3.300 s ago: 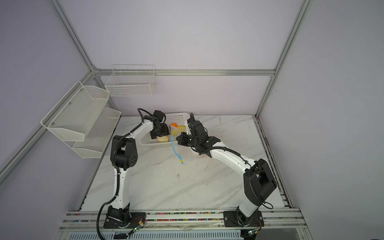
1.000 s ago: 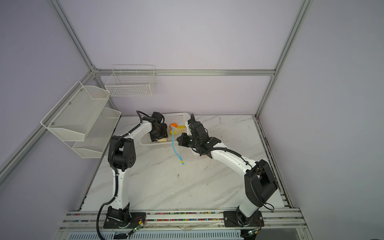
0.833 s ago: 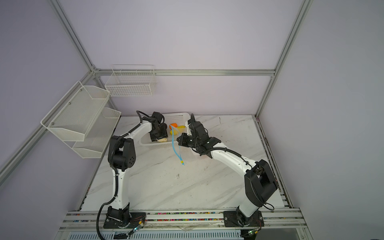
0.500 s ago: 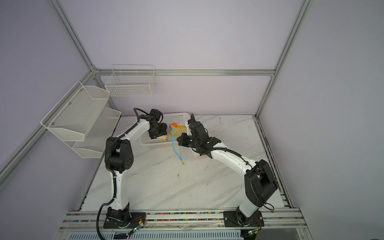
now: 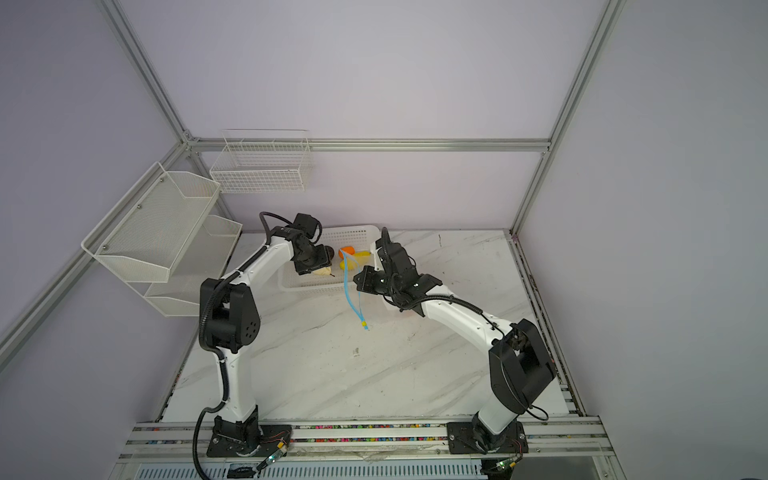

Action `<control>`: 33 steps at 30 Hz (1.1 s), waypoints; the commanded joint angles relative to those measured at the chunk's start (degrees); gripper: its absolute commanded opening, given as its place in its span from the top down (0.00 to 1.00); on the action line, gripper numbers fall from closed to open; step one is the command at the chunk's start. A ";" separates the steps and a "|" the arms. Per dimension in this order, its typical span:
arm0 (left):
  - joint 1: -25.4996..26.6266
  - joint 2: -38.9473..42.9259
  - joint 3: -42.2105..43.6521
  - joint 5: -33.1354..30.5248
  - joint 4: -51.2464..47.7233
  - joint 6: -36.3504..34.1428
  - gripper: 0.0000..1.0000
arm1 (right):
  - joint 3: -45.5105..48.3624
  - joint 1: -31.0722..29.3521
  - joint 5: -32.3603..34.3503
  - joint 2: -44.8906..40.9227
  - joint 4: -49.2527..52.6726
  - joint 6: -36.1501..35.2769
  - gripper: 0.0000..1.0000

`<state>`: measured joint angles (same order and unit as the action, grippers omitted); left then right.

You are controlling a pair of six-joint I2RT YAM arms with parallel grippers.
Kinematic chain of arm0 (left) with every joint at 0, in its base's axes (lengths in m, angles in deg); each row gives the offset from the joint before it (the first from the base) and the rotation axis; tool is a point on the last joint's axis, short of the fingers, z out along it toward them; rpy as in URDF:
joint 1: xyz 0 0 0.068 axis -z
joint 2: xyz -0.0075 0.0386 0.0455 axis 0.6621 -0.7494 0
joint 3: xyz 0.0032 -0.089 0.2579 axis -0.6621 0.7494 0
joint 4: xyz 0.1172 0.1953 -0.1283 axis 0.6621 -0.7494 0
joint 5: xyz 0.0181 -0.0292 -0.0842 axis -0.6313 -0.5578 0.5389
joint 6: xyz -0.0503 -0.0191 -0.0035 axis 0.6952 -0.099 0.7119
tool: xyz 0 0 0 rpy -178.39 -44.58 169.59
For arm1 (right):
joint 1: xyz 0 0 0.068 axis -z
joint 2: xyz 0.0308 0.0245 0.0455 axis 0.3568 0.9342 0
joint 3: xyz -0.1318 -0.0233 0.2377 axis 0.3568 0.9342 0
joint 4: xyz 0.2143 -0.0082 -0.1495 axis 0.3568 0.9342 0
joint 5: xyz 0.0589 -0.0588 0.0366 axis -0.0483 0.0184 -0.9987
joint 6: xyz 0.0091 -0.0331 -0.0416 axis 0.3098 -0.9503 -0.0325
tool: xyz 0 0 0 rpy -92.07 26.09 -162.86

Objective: Place the food in the zip-top bag and seal the zipper
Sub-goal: 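Lift the pear with the left gripper and carry it toward the bag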

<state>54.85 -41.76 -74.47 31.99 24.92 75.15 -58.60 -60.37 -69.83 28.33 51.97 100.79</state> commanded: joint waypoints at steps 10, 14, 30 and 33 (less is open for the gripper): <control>-0.91 14.81 10.90 8.23 3.55 -0.44 0.41 | -1.66 0.26 1.25 0.45 -0.88 0.56 1.00; -0.86 19.56 15.00 13.48 5.89 0.86 0.41 | -2.25 0.26 1.32 1.05 -0.66 0.55 1.00; -0.73 33.37 26.72 30.96 16.06 -0.96 0.44 | -3.22 0.26 1.78 2.37 -0.22 1.13 1.00; -0.56 34.85 27.87 33.48 17.68 -1.23 0.45 | -3.69 0.26 1.78 2.46 -0.03 1.11 1.00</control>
<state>54.28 -9.35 -49.25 59.86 37.67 74.91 -60.15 -60.37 -68.61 30.43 52.15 101.23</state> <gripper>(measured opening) 0.655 0.044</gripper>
